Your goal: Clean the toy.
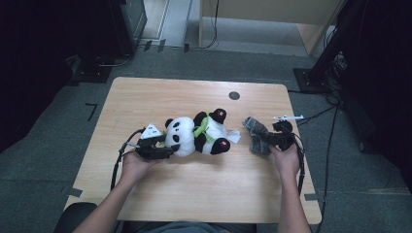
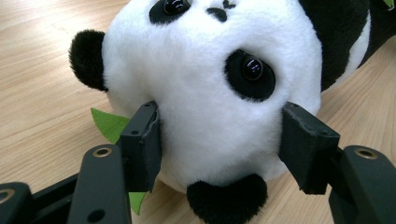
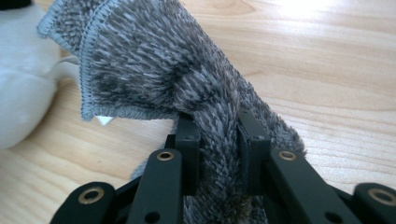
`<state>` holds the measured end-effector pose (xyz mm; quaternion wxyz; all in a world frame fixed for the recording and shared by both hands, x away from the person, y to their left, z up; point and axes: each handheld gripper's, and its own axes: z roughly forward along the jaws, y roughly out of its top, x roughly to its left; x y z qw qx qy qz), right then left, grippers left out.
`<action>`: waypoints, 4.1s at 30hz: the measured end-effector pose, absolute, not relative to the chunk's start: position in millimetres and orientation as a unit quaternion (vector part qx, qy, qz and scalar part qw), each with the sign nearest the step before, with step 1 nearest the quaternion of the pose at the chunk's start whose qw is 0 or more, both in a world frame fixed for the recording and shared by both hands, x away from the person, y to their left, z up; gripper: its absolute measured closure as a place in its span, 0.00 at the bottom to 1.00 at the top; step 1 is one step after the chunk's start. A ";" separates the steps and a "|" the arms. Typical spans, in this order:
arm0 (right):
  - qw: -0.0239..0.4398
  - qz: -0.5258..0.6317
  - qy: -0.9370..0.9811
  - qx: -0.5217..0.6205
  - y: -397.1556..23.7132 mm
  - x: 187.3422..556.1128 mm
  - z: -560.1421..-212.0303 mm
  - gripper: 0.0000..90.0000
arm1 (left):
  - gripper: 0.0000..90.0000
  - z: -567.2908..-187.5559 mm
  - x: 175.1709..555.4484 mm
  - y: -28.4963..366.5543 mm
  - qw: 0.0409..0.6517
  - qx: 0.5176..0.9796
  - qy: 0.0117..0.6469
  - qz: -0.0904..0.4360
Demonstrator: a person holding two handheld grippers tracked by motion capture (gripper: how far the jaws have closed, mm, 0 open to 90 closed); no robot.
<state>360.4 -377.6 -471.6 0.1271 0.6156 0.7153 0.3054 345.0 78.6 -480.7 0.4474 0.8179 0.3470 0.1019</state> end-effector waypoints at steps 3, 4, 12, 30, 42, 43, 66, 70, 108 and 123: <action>0.125 0.303 0.712 0.621 -381.0 363.5 -480.5 0.82 | 0.41 -480.8 345.2 78.6 0.448 0.818 0.347 0.102; 0.123 0.302 0.711 0.623 -381.0 363.8 -481.8 0.82 | 0.41 -480.8 345.2 78.7 0.448 0.818 0.347 0.102; 0.129 0.306 0.715 0.615 -379.8 365.5 -489.8 0.74 | 0.41 -480.9 345.2 78.8 0.448 0.818 0.346 0.102; 0.140 0.401 0.706 0.567 -367.3 345.1 -454.2 0.34 | 0.38 -480.9 345.9 78.9 0.448 0.817 0.349 0.100; 0.141 0.439 0.733 0.500 -329.2 322.5 -433.3 0.33 | 0.37 -481.0 346.3 79.0 0.449 0.816 0.350 0.098; 0.138 0.442 0.733 0.498 -326.8 321.1 -432.0 0.33 | 0.37 -481.0 346.4 79.0 0.449 0.816 0.350 0.098; 0.082 0.444 0.788 0.419 -260.0 320.6 -447.2 0.02 | 0.34 -480.9 346.9 79.2 0.448 0.816 0.352 0.096; 0.063 0.441 0.789 0.423 -252.4 323.8 -455.2 0.00 | 0.33 -481.2 347.2 79.5 0.449 0.816 0.352 0.096; 0.120 0.410 0.798 0.425 -230.2 347.5 -461.9 0.56 | 0.25 -465.7 359.1 80.4 0.476 0.809 0.329 0.101; 0.090 0.433 0.766 0.467 -261.7 345.3 -409.7 0.55 | 0.26 -457.1 345.5 97.4 0.500 0.812 0.288 0.093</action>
